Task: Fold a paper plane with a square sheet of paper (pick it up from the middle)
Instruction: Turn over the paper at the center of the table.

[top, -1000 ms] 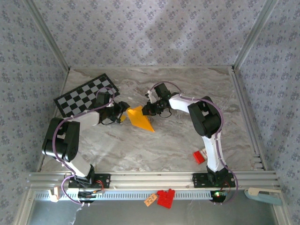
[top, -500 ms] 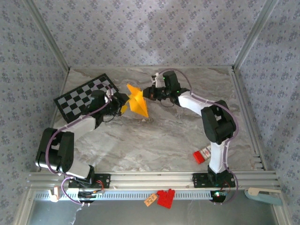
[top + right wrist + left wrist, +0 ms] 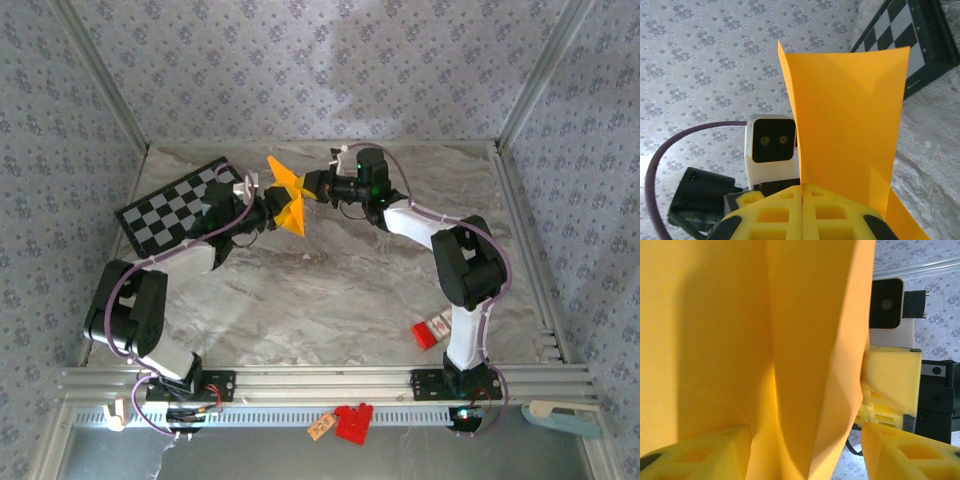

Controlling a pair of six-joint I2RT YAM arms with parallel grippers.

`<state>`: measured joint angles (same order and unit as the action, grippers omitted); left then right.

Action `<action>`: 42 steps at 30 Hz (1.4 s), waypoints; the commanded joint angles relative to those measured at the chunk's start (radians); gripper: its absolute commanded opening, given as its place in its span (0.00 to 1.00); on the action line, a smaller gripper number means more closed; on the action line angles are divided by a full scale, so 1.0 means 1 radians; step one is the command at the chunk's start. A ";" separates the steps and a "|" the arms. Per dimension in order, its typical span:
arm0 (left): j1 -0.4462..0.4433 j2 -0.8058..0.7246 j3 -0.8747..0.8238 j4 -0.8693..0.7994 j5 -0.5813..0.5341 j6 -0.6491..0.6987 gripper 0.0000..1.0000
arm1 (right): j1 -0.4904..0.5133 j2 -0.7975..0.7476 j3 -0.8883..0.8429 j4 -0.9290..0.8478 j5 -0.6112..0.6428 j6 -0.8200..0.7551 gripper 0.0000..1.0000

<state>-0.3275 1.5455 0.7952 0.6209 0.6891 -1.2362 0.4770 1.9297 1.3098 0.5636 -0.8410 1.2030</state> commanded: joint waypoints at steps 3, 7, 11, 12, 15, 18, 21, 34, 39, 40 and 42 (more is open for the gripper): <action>-0.002 0.016 0.021 0.156 0.044 -0.029 0.51 | -0.012 -0.031 -0.020 0.099 -0.030 0.096 0.07; -0.002 0.019 0.011 0.206 0.043 -0.054 0.43 | -0.016 -0.032 -0.027 0.099 -0.026 0.098 0.07; -0.002 0.013 0.006 0.217 0.038 -0.054 0.38 | -0.021 -0.032 -0.034 0.103 -0.024 0.103 0.09; -0.002 0.014 0.007 0.216 0.037 -0.052 0.37 | -0.022 -0.032 -0.035 0.105 -0.027 0.105 0.09; -0.001 0.015 0.013 0.200 0.036 -0.041 0.31 | -0.026 -0.034 -0.039 0.105 -0.024 0.105 0.10; 0.001 0.015 0.016 0.184 0.029 -0.031 0.27 | -0.027 -0.036 -0.040 0.107 -0.028 0.106 0.11; 0.001 0.017 0.022 0.172 0.030 -0.023 0.23 | -0.028 -0.037 -0.041 0.105 -0.026 0.106 0.14; 0.001 0.027 0.057 0.078 0.055 0.029 0.28 | -0.026 -0.037 -0.023 0.081 -0.039 0.089 0.16; 0.001 0.037 0.068 0.069 0.068 0.037 0.29 | -0.022 -0.034 -0.011 0.037 -0.039 0.058 0.14; 0.001 0.037 0.068 0.071 0.069 0.037 0.30 | -0.020 -0.034 -0.008 0.024 -0.037 0.050 0.14; 0.001 0.040 0.072 0.072 0.072 0.038 0.30 | -0.017 -0.035 0.000 -0.008 -0.036 0.028 0.13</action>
<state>-0.3275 1.5768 0.8299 0.6830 0.7341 -1.2251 0.4541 1.9259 1.2751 0.6044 -0.8543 1.2797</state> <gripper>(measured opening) 0.299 0.137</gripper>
